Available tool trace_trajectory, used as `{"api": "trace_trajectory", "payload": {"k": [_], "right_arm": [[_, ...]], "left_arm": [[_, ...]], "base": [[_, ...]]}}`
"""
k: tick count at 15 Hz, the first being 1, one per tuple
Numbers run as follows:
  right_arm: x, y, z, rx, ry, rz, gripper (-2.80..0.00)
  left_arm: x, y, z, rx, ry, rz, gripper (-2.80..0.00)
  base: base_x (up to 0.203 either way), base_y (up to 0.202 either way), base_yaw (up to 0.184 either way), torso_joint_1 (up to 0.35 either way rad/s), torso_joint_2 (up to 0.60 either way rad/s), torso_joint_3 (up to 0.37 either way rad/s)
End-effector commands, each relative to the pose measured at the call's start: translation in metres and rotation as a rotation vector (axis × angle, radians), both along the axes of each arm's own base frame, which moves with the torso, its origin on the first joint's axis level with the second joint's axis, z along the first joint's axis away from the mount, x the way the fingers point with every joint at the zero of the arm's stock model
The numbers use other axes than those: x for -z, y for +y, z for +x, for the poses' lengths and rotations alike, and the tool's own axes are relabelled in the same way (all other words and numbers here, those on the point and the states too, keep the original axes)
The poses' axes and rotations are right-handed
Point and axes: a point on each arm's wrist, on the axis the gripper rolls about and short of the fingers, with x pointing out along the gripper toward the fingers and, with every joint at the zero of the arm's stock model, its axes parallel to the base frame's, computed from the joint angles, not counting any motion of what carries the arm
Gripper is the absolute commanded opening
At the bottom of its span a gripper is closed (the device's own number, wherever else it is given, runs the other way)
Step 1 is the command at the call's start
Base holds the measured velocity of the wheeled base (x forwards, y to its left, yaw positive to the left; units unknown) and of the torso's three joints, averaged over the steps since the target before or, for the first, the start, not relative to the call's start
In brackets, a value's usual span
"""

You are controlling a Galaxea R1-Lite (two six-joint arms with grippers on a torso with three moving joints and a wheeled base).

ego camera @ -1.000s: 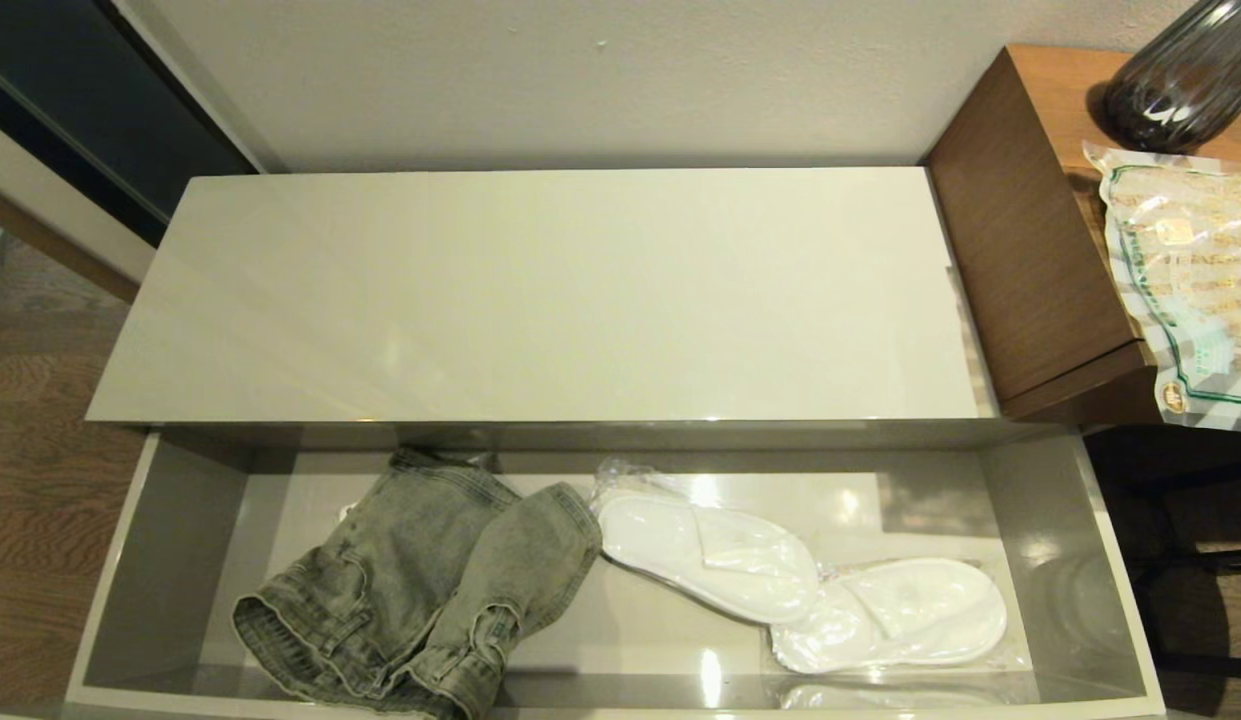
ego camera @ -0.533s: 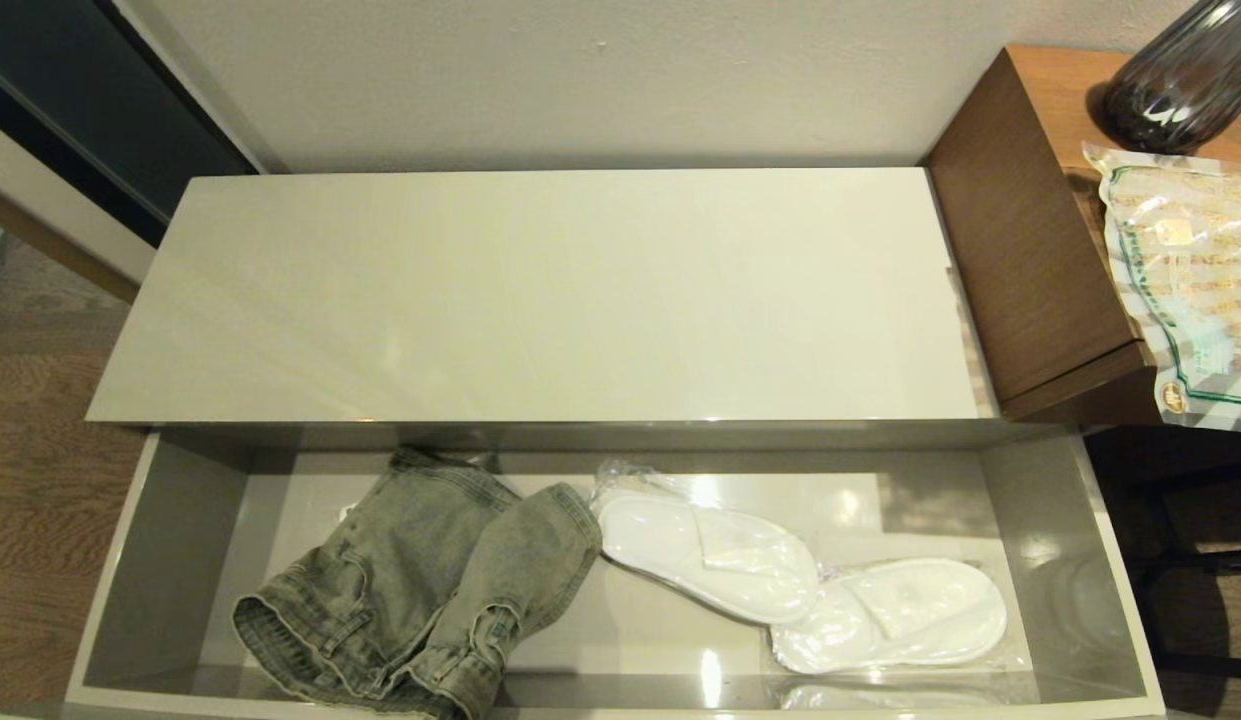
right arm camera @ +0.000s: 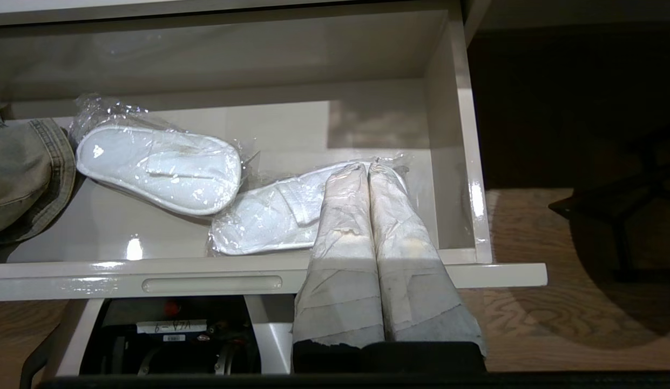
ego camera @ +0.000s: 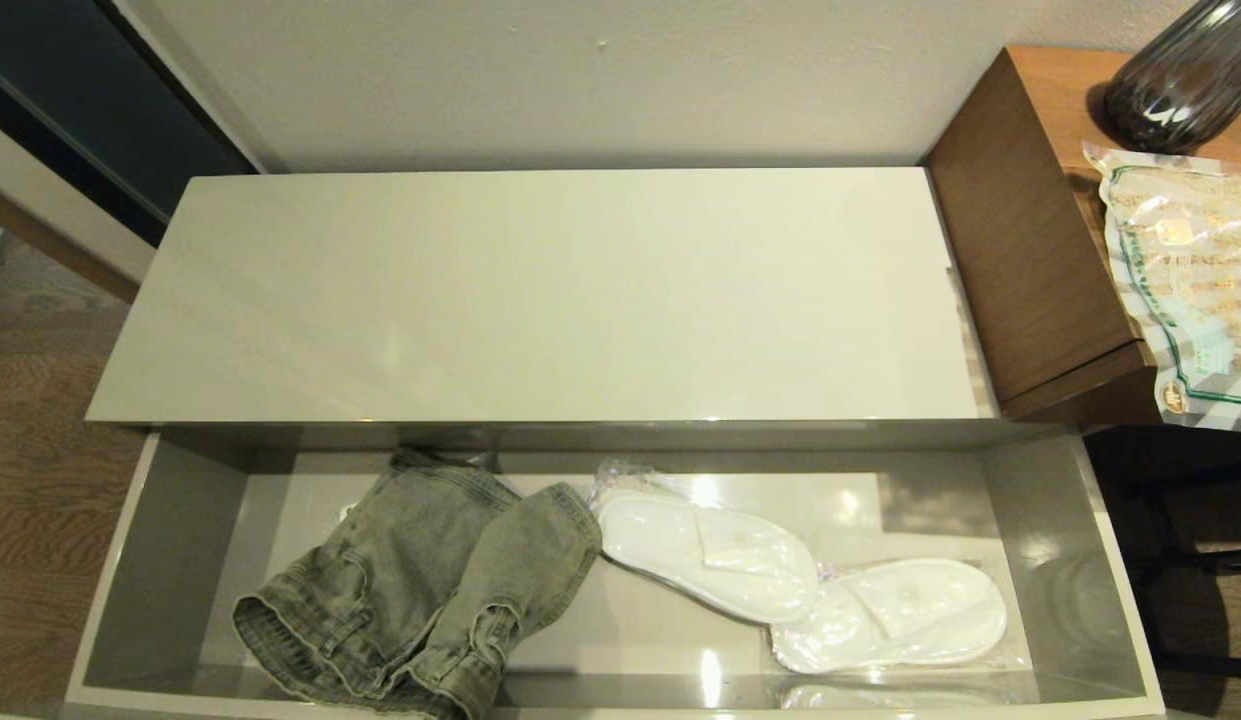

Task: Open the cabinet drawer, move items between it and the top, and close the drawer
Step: Put the shorts in the drawer, then take out the disposable slippers from the drawer

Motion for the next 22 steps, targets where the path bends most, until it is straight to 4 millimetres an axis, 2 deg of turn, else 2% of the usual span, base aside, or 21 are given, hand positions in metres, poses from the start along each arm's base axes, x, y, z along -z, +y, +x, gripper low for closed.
{"api": "trace_trajectory", "payload": {"k": [1, 5, 10, 22], "right_arm": [[0.0004, 0.0, 0.0002, 0.0, 0.003, 0.0, -2.8], [0.0004, 0.0, 0.0002, 0.0, 0.003, 0.0, -2.8], [0.0004, 0.0, 0.0002, -0.002, 0.003, -0.001, -2.8], [0.0005, 0.0, 0.0002, 0.0, 0.004, -0.001, -2.8]], "left_arm": [[0.0019, 0.0011, 0.006, -0.049, -0.104, -0.015, -2.8], [0.0108, 0.0015, 0.0057, -0.066, -0.006, -0.006, -2.8], [0.0105, 0.0009, 0.0057, -0.038, -0.009, 0.114, -2.8], [0.0113, 0.0012, 0.0061, -0.049, -0.011, 0.041, -2.8]], "base": [[0.0, 0.0, 0.0, 0.0, 0.0, 0.0], [0.0, 0.0, 0.0, 0.0, 0.0, 0.0], [0.0, 0.0, 0.0, 0.0, 0.0, 0.0], [0.0, 0.0, 0.0, 0.0, 0.0, 0.0]]}}
